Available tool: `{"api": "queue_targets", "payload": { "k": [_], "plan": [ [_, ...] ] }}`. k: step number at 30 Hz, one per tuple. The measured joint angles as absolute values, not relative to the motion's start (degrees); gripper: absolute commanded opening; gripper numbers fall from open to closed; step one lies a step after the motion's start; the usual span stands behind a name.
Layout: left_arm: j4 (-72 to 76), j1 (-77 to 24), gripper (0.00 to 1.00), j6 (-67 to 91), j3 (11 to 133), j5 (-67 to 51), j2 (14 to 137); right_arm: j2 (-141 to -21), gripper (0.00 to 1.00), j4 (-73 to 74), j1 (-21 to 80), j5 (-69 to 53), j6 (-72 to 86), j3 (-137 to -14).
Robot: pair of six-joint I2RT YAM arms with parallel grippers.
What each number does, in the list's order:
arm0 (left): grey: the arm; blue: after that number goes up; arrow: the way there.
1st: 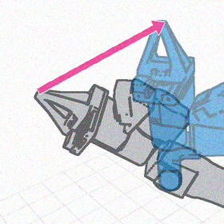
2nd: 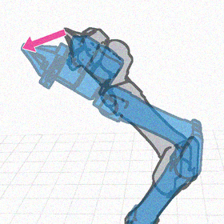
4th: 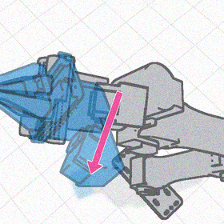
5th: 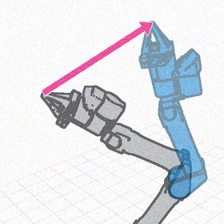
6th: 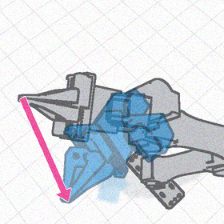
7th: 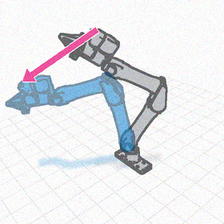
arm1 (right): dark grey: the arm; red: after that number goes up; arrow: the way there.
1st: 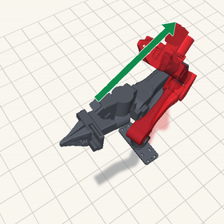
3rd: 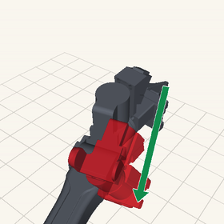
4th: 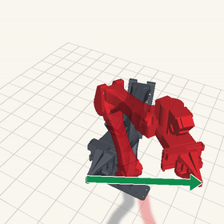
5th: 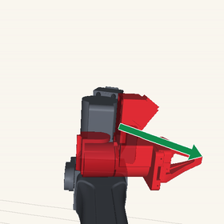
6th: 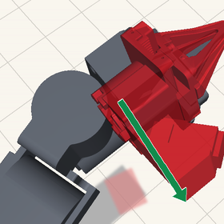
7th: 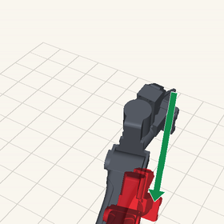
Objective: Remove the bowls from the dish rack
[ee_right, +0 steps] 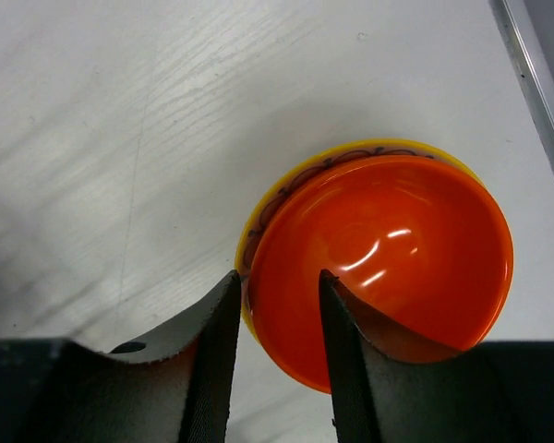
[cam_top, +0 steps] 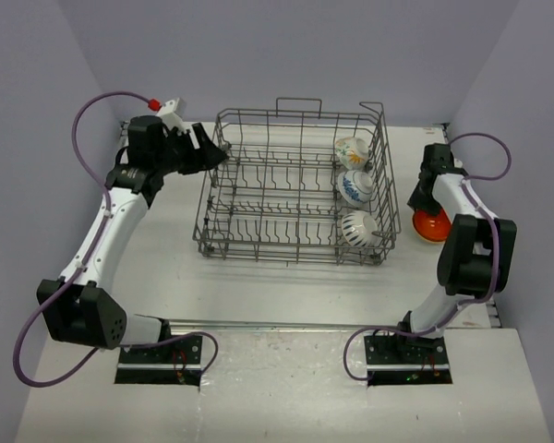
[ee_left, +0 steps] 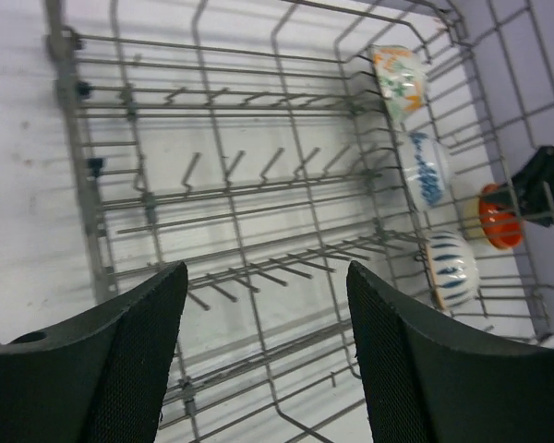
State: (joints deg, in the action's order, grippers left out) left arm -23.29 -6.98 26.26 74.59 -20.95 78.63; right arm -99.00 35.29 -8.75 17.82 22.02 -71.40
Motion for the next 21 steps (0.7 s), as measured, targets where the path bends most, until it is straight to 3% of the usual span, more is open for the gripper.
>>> {"api": "queue_targets", "payload": {
  "k": [7,8,21],
  "plan": [
    [-20.73,-18.31,0.72,28.23,76.07,-25.98,78.91,-93.6,0.56,36.49,-8.69,16.47,22.06,-73.47],
    [-19.73,-19.75,0.72,28.95,76.05,-26.87,79.18,-92.36,0.66,36.62,-8.69,16.27,22.06,-73.93],
    [2.07,-32.93,0.71,42.81,70.24,-35.9,92.51,-70.61,0.69,38.02,-7.42,0.32,23.11,-73.45]
  ]
}}
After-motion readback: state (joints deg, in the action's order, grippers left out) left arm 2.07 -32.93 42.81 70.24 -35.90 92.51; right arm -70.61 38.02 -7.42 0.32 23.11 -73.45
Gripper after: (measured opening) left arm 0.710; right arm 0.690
